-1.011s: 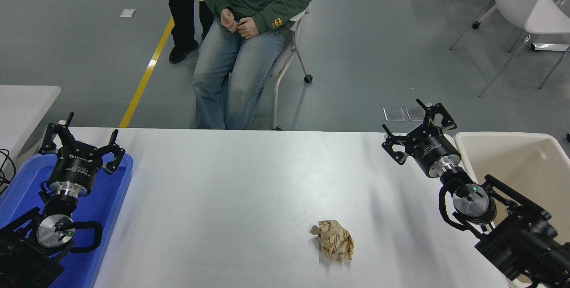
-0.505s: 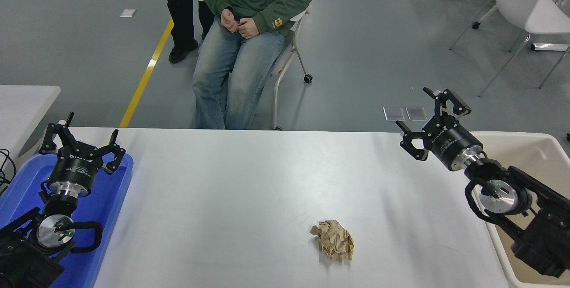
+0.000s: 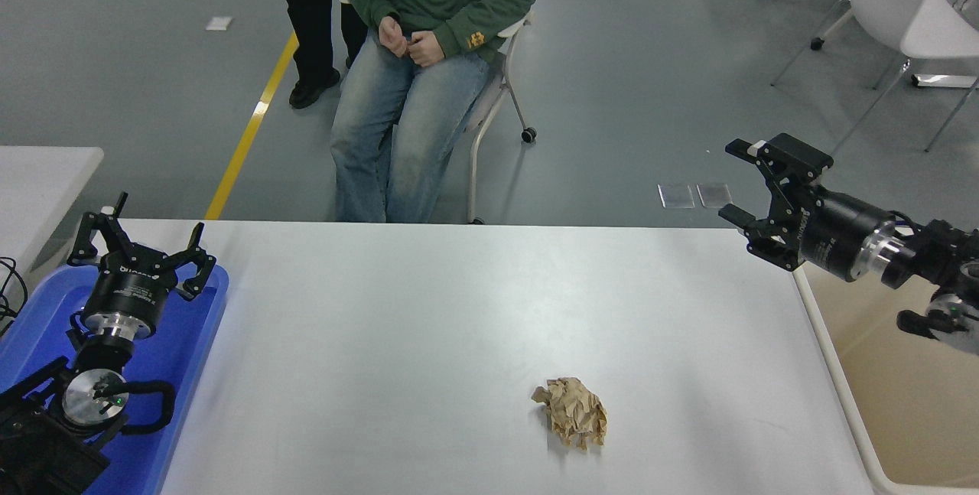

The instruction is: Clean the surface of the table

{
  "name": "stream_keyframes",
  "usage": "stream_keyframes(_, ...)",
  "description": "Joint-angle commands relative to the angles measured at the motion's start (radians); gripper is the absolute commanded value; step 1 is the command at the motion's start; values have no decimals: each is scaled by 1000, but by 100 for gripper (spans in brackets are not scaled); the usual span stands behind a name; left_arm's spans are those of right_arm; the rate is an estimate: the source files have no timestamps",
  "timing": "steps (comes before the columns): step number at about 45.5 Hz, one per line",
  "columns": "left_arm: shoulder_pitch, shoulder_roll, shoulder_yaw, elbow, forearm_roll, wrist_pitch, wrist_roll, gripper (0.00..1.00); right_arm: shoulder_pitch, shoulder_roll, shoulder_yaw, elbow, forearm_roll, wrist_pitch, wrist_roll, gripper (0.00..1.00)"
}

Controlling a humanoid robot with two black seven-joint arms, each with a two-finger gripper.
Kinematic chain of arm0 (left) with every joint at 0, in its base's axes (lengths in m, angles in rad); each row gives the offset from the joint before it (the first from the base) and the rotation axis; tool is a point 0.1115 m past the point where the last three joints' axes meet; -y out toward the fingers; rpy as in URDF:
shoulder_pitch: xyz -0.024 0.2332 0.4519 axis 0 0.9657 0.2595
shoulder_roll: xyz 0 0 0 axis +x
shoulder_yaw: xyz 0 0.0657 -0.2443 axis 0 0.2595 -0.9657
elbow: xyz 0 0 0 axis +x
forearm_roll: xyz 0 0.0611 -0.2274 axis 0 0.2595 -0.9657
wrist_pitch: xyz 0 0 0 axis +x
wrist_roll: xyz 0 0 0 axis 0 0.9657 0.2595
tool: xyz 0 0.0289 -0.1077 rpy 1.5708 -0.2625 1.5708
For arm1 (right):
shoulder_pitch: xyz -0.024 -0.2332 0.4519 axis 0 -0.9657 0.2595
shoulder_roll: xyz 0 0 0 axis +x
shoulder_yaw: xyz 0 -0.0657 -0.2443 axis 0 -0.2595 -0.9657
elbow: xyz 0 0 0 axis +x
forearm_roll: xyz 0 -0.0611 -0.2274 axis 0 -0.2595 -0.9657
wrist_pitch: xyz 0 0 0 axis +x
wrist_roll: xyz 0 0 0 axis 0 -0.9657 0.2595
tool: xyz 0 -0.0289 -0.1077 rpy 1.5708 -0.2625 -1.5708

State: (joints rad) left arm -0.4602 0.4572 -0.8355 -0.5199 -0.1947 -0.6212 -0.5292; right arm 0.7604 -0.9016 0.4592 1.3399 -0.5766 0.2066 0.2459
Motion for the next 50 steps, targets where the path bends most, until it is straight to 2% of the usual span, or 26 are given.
stream_keyframes(1,0,0,-1,0,0,0,0,100,117,-77,-155,117,-199,4,-19,100)
stream_keyframes(12,0,0,-1,0,0,0,0,100,226,-82,-364,163,-385,13,-34,100)
stream_keyframes(27,0,0,-1,0,0,0,0,100,346,6,-586,163,-462,10,-36,100)
stream_keyframes(50,0,0,-1,0,0,0,0,100,335,216,-688,79,-485,-33,-37,99)
